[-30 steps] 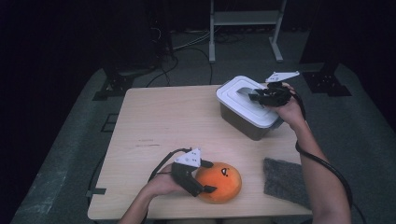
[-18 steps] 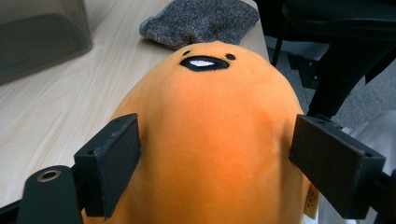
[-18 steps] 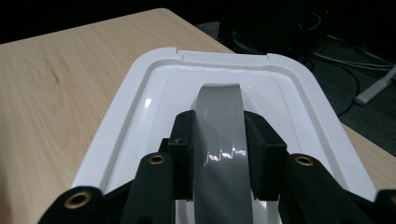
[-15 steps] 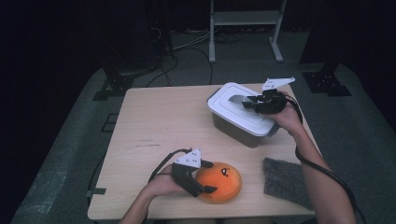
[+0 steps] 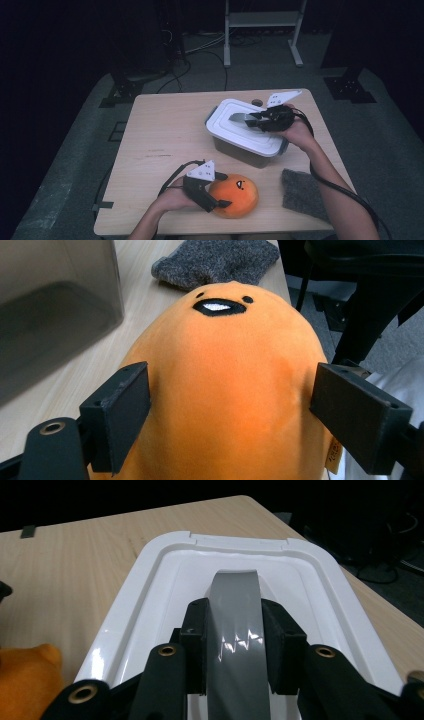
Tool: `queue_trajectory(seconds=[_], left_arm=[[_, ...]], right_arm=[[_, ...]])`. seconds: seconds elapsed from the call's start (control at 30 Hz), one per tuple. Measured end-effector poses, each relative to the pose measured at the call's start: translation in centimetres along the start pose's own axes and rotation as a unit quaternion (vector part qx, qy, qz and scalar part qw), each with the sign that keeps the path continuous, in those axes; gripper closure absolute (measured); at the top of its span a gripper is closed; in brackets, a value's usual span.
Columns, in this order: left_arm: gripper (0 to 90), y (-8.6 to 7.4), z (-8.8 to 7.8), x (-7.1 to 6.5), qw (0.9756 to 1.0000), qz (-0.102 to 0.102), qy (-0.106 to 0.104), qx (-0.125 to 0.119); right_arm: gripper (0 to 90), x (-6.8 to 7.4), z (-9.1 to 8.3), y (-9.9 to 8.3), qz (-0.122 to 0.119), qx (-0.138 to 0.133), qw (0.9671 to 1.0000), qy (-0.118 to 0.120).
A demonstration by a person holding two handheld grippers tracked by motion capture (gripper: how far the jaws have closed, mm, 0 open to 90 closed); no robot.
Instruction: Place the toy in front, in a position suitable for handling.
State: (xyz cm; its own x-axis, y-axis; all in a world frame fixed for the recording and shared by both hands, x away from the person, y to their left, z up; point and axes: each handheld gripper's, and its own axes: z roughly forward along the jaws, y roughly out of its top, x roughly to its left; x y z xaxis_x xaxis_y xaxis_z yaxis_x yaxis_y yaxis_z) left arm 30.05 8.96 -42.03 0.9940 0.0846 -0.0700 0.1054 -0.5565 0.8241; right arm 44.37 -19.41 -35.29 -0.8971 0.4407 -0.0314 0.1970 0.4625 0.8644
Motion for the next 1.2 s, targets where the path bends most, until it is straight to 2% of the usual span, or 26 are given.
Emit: queue_trajectory(seconds=[0.6,1.2], left_arm=[[15.7,0.1,-0.1,-0.1,1.0000,0.008,0.000,0.005],[15.6,0.0,-0.1,-0.1,1.0000,0.006,0.000,0.002]], right_arm=[[65.5,2.4,2.9,1.9,-0.027,0.004,0.9983,0.052],[65.5,2.9,4.8,3.1,-0.033,0.007,0.9975,0.062]])
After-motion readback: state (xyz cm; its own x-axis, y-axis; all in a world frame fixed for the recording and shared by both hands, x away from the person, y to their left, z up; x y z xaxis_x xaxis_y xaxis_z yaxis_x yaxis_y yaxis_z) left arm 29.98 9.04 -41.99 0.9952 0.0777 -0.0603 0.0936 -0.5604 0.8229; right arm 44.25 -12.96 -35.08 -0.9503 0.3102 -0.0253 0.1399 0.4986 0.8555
